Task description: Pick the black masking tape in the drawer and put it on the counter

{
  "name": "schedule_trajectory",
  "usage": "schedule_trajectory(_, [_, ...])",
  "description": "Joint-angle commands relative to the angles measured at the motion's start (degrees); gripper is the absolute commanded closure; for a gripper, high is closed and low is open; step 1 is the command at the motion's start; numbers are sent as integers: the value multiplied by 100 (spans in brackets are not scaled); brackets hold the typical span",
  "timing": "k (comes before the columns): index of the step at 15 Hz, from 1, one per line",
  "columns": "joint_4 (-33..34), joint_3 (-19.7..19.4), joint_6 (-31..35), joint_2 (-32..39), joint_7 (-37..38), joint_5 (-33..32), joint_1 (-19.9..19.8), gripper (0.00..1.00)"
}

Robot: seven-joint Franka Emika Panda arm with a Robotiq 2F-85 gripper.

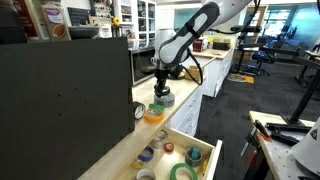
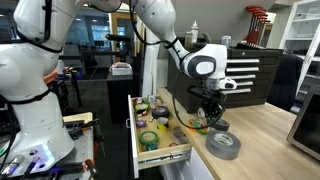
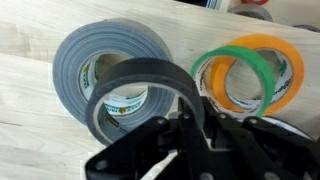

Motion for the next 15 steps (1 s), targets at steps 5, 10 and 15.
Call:
schedule_trajectory(5, [27, 153, 161, 91, -496, 26, -290, 42])
schedule_trajectory(10, [-265, 163, 488, -129, -592, -78, -206, 10])
schedule_trajectory(15, [-477, 65, -51, -480, -126, -127, 68, 0])
